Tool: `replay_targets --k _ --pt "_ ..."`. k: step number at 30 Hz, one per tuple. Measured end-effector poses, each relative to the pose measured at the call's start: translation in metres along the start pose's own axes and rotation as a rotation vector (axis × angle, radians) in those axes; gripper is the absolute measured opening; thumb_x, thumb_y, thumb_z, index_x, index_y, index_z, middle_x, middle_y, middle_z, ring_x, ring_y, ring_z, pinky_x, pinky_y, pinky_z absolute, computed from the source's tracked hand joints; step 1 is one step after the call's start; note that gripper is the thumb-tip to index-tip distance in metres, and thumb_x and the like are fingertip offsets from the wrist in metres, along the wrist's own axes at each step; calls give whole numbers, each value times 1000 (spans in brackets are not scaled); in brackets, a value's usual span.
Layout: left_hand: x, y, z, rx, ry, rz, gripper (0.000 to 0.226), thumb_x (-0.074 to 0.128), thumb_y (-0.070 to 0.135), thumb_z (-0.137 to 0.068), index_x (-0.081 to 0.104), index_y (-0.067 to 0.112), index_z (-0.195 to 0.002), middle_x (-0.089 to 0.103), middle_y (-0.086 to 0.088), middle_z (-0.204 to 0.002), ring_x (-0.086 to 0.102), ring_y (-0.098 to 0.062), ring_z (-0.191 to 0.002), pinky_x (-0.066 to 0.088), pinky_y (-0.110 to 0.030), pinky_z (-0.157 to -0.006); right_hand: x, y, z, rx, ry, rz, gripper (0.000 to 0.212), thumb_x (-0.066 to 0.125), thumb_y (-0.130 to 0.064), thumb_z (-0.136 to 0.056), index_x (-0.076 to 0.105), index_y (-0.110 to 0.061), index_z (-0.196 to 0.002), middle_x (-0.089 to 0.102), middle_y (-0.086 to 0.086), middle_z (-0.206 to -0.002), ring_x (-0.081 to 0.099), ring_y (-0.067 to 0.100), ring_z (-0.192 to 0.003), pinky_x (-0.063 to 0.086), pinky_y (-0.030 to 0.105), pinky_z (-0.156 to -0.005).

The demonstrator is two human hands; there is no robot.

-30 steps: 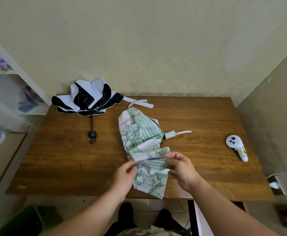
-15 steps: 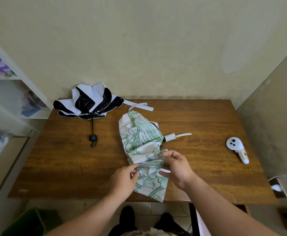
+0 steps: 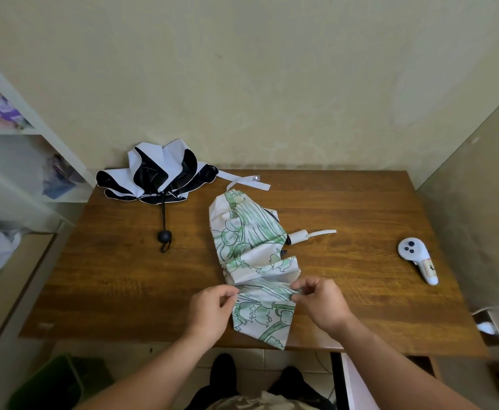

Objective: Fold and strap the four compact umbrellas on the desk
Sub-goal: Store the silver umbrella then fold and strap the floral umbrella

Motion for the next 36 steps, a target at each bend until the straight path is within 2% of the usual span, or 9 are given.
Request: replay_targets --k 6,9,11,17,21,23,26,31,36 --pt "11 -5 5 -188 -153 205 31 80 21 -88 71 43 -107 70 19 -106 65 -3 -95 51 -16 -77 9 4 9 -59 -32 22 34 88 -4 -77 75 -30 -95 72 -7 -91 68 8 -85 50 11 -71" --pt "21 0 6 -477 -244 575 19 68 23 -97 68 37 -110 68 2 -117 66 -16 -93 47 -26 -67 11 5 12 -47 -14 -58 32 88 1 -76 77 -26 -90 72 -2 -87 66 9 -77 51 13 -69" --pt "25 -2 3 -553 -221 599 11 64 24 -102 69 31 -108 68 -5 -119 62 -20 -87 41 -23 -54 11 8 13 -38 -23 -97 31 88 2 -76 78 -23 -90 71 -3 -84 64 4 -71 52 14 -68" --pt "29 -4 2 -604 -120 728 15 78 13 -93 75 20 -106 74 -8 -107 61 -18 -82 60 -46 -76 9 10 11 -30 -55 -287 5 86 -12 -85 82 -14 -82 79 3 -84 73 13 -81 58 30 -82" --pt "26 2 4 -681 -8 963 20 72 1 -95 71 13 -110 75 -7 -103 66 -12 -74 42 -19 -42 11 16 6 19 1 -350 19 78 4 -87 81 -13 -78 78 6 -83 71 14 -78 59 31 -81" --pt "28 -2 6 -720 -2 1031 20 70 1 -96 73 16 -109 75 -5 -101 57 -7 -57 32 -18 -41 15 19 3 21 16 -358 20 77 6 -87 80 -13 -83 75 14 -85 68 18 -80 61 38 -85" --pt "30 -9 10 -680 -56 986 26 72 2 -95 76 22 -111 76 -3 -103 45 -9 -58 31 -23 -50 18 21 0 -7 -20 -338 22 83 2 -83 80 -16 -96 71 17 -88 67 21 -84 61 40 -91" --pt "26 -8 12 -497 -150 790 43 76 -10 -86 74 22 -114 74 -7 -107 68 -18 -96 53 -25 -78 13 18 4 -71 -98 28 45 90 -4 -75 73 -37 -102 74 1 -97 70 13 -91 53 12 -81" --pt "31 -7 7 -374 -206 561 57 80 -11 -80 73 35 -115 70 4 -114 66 -17 -94 58 -27 -84 13 15 10 -133 -40 171 28 86 -11 -83 74 -32 -97 72 -6 -86 65 3 -77 47 9 -71"
Point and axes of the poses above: each hand's wrist, its own z-axis away from the middle knuckle, its own x-axis out of the palm, y = z × x, the point moved 3 cm from there along -z, towards the middle knuckle
